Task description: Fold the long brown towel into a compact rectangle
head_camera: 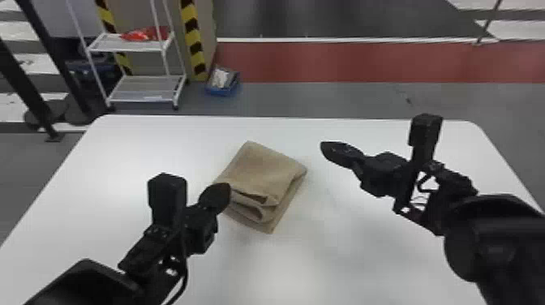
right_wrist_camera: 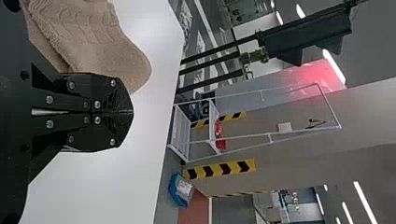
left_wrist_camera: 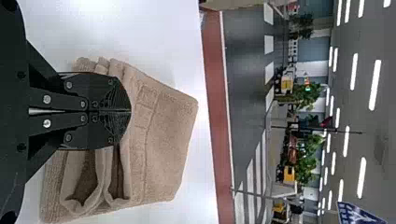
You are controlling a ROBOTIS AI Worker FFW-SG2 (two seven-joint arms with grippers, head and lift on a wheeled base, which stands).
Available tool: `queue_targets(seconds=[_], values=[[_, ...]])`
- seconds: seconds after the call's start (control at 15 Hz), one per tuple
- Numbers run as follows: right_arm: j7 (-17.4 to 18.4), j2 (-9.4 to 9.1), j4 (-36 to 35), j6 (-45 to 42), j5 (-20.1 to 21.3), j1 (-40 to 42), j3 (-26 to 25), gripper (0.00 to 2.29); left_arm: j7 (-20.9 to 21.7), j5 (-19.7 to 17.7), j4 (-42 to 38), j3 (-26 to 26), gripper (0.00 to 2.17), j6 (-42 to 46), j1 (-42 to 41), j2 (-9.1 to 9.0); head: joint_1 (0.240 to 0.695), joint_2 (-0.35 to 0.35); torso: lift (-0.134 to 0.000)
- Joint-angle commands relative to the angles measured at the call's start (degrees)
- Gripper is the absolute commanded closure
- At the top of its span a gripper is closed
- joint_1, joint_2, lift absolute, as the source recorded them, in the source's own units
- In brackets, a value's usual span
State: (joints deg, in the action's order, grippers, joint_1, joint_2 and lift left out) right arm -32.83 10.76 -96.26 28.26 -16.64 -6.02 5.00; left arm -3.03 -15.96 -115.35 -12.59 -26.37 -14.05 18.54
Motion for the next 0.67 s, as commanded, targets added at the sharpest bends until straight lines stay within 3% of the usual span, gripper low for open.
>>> queue_targets(seconds=[0.0, 0.2, 0.27, 0.53, 0.6], values=[[0.0, -1.44, 0.2, -3.0, -0.8, -0.3, 1.8, 2.07, -0.4, 0.5, 3.6, 1.3, 1.77, 5.8, 1.9, -0.09, 0.695, 0.047, -0.124], [0.6, -3.29, 5.2, -9.0, -0.9, -0.9, 7.6, 2.07, -0.5, -0.5, 8.1, 5.6, 1.77, 12.0, 3.9, 0.09, 0.695, 0.098, -0.124], [0.8, -4.26, 6.8, -10.4, -0.6, -1.2, 9.3, 2.07, -0.2, -1.4, 8.9, 6.9, 1.77, 12.3, 4.1, 0.09, 0.695, 0.145, -0.124], [3.0, -8.39, 12.7, -12.7, 5.5, -3.6, 17.4, 2.07, 0.7, -4.0, 10.1, 11.5, 1.77, 12.5, 3.6, 0.62, 0.695, 0.256, -0.124], [3.0, -9.00, 13.7, -12.7, 6.4, -4.0, 18.4, 2.07, 1.2, -4.3, 10.1, 12.0, 1.77, 12.5, 3.3, 0.62, 0.695, 0.312, -0.124]])
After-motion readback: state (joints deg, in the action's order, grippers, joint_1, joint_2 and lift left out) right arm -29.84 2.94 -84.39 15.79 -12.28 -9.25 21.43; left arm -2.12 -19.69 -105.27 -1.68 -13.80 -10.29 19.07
